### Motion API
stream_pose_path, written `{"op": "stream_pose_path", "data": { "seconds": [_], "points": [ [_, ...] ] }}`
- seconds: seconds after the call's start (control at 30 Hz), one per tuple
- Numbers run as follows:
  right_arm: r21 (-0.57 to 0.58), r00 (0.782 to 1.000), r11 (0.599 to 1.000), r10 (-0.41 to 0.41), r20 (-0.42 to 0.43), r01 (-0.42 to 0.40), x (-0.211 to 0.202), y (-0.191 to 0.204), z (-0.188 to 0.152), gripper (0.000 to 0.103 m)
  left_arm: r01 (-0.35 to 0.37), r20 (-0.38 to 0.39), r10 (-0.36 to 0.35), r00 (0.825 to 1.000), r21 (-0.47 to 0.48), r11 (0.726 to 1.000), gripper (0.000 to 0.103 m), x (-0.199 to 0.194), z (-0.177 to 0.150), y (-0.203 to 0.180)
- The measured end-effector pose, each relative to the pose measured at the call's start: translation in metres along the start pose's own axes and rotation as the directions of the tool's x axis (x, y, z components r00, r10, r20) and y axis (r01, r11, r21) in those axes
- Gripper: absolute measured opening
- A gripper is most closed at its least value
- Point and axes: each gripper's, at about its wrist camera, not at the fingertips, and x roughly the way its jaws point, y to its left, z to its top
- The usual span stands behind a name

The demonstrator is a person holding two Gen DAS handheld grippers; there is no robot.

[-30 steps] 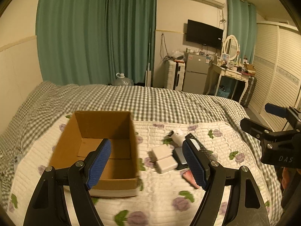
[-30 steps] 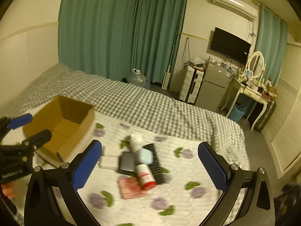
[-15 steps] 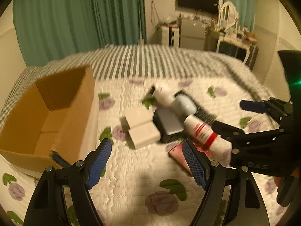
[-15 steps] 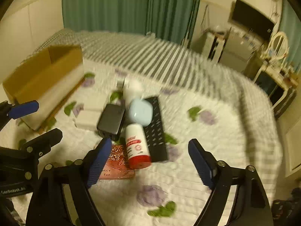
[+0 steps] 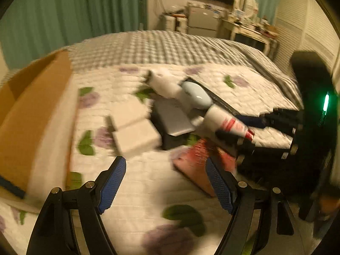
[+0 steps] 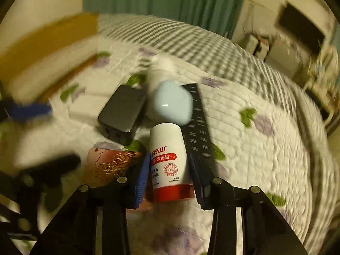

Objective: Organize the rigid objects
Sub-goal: 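Grasp the pink card with the left tool while the right tool grasps the red-capped bottle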

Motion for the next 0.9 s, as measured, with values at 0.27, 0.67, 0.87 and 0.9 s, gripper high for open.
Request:
{"op": "stream_pose_path", "data": {
  "seconds": [0.27, 0.67, 0.87, 0.9],
  "points": [
    [0.157, 1.000, 0.988, -0.002, 0.009, 0.001, -0.032, -0.061, -0.009, 0.037, 0.096, -0.057, -0.091, 0.994, 0.091, 0.991, 0.080, 0.021, -0.002, -0.036],
    [0.167, 1.000, 0.986, -0.021, -0.011, 0.023, -0.034, -0.065, -0.010, 0.037, 0.110, -0.162, -0.071, 0.984, 0.245, 0.963, 0.085, 0.079, 0.012, -0.063],
    [0.174, 0.999, 0.984, -0.039, -0.024, 0.042, -0.038, -0.067, -0.012, 0.037, 0.135, -0.161, -0.099, 0.982, 0.228, 0.964, 0.082, 0.084, 0.021, -0.062],
    [0.176, 0.999, 0.983, -0.043, -0.025, 0.046, -0.039, -0.067, -0.013, 0.037, 0.130, -0.147, -0.097, 0.984, 0.234, 0.964, 0.081, 0.081, 0.020, -0.062]
  ]
}}
